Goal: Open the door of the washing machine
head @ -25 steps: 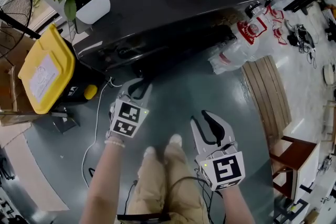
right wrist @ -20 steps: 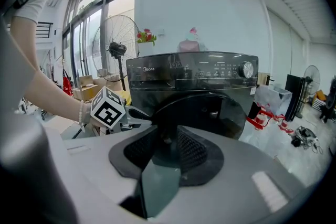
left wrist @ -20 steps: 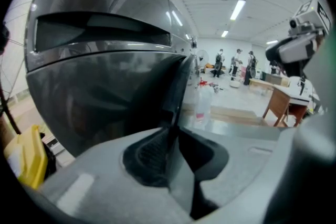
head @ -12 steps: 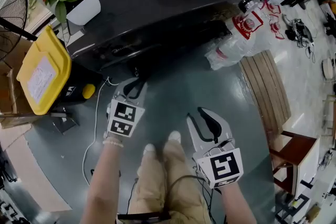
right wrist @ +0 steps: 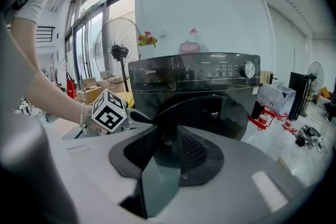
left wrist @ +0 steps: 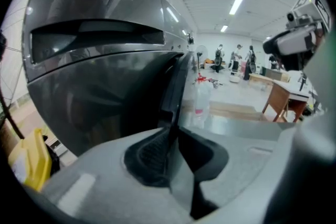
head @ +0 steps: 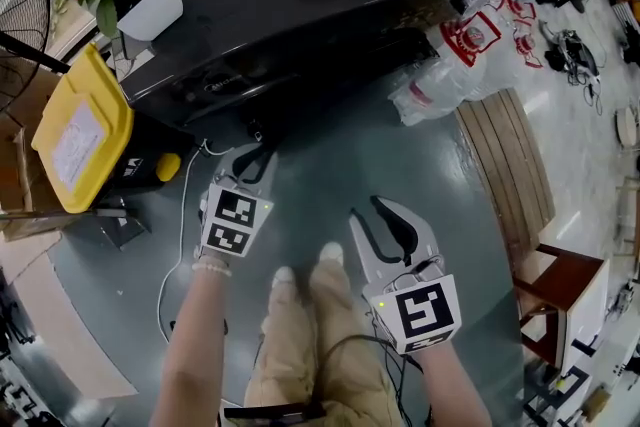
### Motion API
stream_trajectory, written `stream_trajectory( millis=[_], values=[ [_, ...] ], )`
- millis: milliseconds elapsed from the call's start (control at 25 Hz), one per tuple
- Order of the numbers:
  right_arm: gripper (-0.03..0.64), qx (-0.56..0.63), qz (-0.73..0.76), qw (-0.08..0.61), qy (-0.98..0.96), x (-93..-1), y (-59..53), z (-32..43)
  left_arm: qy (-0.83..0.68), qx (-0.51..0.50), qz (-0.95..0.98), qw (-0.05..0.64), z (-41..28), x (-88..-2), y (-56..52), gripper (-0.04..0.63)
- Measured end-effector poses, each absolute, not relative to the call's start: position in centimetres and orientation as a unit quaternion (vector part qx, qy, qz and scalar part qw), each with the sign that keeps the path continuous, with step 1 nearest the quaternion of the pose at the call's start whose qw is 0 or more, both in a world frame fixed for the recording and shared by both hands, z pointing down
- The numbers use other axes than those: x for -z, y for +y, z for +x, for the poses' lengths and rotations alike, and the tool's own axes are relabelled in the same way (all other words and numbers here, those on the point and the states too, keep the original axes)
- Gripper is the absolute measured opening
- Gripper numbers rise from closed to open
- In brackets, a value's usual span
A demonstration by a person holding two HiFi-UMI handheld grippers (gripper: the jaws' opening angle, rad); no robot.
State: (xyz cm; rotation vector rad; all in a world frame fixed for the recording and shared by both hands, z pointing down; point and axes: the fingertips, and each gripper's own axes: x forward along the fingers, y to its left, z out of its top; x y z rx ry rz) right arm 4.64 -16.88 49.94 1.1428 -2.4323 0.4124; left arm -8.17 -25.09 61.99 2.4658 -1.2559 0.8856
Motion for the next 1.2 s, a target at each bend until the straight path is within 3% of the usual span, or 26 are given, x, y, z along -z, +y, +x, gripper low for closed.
stream_trajectory(
  millis=[400, 600, 1200],
  values=[
    [0.104, -0.158, 0.446, 0.213, -0.855, -49.7, -16.9, 6.3, -0.399, -0.321, 0.851, 0.12, -6.5, -62.1, -23.1, 0.043],
    [0.149, -0.179, 0.451, 0.21, -0.849, -50.2, -16.7, 6.2, -0.374, -0.324, 0.861, 0.121, -5.4, -62.2, -21.6, 0.041],
    [0.181, -0.213, 0.458, 0.195, -0.841, -51.4, -17.7, 4.3, -0.303, -0.332, 0.884, 0.127, -2.2, -62.6, -18.1, 0.043]
  ],
)
